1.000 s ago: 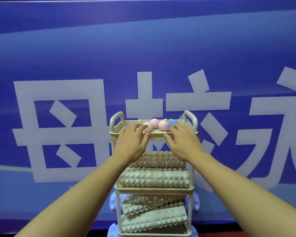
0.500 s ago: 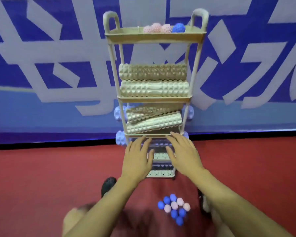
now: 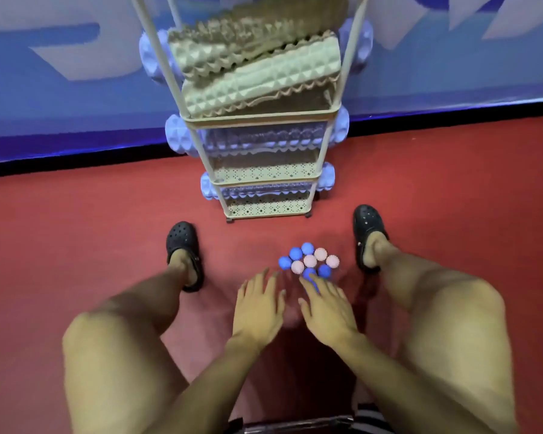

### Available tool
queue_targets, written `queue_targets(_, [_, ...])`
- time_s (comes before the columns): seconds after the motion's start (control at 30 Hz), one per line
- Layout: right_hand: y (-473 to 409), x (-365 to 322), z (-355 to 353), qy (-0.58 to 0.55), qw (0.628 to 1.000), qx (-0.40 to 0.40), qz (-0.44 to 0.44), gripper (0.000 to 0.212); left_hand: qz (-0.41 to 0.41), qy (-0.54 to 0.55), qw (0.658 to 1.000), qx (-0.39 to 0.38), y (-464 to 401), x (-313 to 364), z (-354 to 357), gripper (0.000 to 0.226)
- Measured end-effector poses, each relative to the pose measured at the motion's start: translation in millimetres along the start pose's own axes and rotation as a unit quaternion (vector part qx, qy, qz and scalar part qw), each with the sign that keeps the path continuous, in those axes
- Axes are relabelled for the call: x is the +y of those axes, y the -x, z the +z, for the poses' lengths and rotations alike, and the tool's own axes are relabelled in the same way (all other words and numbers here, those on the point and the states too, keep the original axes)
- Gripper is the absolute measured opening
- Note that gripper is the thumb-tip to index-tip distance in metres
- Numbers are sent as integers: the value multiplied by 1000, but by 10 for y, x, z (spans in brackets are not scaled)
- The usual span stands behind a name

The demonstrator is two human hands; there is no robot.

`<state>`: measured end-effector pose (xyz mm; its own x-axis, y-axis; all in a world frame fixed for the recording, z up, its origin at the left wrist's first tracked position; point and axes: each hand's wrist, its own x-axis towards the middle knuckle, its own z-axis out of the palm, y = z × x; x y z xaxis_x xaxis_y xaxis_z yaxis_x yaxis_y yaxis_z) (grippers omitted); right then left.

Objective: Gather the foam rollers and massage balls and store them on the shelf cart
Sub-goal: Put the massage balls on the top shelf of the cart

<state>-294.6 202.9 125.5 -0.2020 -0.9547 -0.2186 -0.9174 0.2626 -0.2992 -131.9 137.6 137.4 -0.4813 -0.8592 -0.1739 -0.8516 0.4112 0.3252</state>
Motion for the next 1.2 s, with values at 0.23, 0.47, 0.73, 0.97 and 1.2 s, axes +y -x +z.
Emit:
queue_targets(0.23, [-410, 260, 667, -47, 986, -102, 125, 61, -70, 20, 991, -111, -339, -143, 796, 43])
queue_targets(0.47, [-914, 644, 1358, -197, 940, -57, 274, 51, -90, 63, 984, -140, -1141, -412, 1402, 47])
queue_targets(0.73, [-1244, 1005, 1892, -263, 874, 1, 408, 44, -56, 72, 981, -171, -1837, -633, 2033, 45])
queue_targets(0.97, [-1308, 1101, 2171, -278, 852, 16, 444, 41, -88, 101, 974, -184, -2079, -738, 2248, 36])
queue_targets(1.2, [-1324, 1164, 2231, -325, 832, 19, 449, 41, -75, 140, 967, -201, -2265, -839, 2297, 50])
